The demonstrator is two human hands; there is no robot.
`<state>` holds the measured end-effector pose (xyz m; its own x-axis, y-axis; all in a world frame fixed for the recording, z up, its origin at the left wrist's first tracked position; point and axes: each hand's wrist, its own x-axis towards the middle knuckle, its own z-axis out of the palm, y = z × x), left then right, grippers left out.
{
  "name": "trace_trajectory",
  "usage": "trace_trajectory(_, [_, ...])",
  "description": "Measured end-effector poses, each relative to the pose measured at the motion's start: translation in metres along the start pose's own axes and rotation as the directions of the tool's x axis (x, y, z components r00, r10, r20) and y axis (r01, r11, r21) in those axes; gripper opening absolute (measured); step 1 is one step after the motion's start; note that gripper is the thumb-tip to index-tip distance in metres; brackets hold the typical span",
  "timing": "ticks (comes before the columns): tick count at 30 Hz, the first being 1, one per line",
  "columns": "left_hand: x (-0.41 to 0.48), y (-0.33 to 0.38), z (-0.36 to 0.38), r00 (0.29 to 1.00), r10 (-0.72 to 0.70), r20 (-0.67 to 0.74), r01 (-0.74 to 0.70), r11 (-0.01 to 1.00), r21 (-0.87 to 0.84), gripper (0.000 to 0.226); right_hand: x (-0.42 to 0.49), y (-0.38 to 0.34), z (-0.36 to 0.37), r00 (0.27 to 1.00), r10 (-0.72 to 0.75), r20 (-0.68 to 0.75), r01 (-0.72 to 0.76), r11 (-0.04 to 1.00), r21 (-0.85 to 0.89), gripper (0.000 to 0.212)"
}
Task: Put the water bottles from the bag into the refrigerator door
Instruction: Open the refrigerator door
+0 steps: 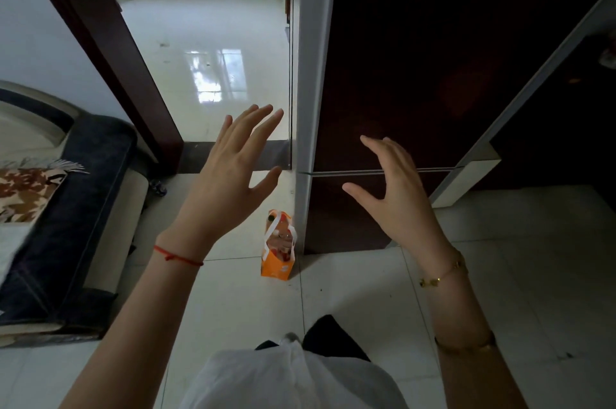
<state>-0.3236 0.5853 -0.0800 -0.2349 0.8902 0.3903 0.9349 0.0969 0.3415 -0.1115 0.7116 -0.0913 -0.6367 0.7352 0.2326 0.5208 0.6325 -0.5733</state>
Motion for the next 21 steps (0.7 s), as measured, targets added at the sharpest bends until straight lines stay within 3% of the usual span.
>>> trace_trajectory(10, [0.047,-0.029,0.021,0.999,-0.022,0.025,0.023,0.999,-0.030,0.072,0.050,0.008,0.010,1.000,-0.009,0.021,0.009,1.000,-0.015,0.071])
trace_trajectory(21, [0.127,-0.027,0.046,0.973,-0.221,-0.059,0.190,0.924,-0.331,0.078,0.131,-0.001,0.003,0.982,-0.183,-0.033,0.181,0.982,-0.062,0.068])
